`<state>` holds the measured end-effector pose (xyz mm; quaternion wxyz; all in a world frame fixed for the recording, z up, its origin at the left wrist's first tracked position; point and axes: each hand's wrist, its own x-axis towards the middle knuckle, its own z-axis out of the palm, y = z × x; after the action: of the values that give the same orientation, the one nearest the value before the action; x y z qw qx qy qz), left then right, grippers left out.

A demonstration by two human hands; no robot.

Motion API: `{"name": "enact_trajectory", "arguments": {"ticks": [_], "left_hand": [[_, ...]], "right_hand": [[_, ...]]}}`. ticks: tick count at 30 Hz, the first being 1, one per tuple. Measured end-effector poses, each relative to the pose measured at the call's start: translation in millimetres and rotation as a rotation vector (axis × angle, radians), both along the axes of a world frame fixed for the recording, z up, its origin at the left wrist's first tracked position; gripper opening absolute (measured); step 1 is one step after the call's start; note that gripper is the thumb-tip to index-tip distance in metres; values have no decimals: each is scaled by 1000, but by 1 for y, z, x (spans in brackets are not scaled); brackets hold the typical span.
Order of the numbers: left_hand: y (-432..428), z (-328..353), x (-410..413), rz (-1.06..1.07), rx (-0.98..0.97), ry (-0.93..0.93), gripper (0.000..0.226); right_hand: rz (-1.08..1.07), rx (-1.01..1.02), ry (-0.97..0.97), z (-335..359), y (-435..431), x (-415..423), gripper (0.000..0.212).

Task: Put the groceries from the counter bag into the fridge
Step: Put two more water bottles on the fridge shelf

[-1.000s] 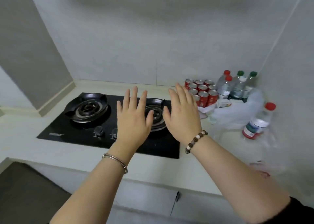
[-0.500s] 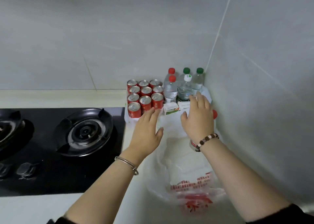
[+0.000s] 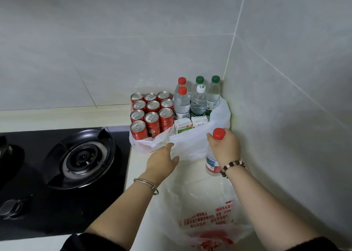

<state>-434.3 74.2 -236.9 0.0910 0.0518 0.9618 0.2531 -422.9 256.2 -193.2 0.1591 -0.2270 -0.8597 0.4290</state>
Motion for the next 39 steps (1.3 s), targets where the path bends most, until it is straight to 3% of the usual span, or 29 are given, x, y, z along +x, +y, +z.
{"name": "enact_trajectory", "arguments": {"ticks": [7,10,12,16,20,25,28,31,34,39], "left_hand": [[-12,8,-2,-104,145,-87,43],[-19,22,-3,-140,228,-42,50],[-19,39,-5,-183,393,-108,57],[-10,69,-10,-286,600,-131,61],[-11,82,-16,-241,614,-20,57],[-23,85,-27,-36,696,37,43],[-30,86,-35,92,841,0,29],[-35,84,-41,180,864,6,34],[-39,80,-46,177,800,30,35],[-49,73,-47,190,729,41,49]], "right_hand": [[-3,97,128,21,-12,-4,31],[11,31,237,45,-20,-7,38],[26,-39,272,60,-25,-11,43],[53,-187,288,78,-42,-19,36],[105,-268,319,82,-61,-29,40],[172,-426,346,87,-67,-57,63],[73,-252,333,86,-52,-83,44],[88,-3,176,70,-34,-115,21],[108,110,10,53,-19,-143,48],[147,117,-96,41,-6,-175,62]]}}
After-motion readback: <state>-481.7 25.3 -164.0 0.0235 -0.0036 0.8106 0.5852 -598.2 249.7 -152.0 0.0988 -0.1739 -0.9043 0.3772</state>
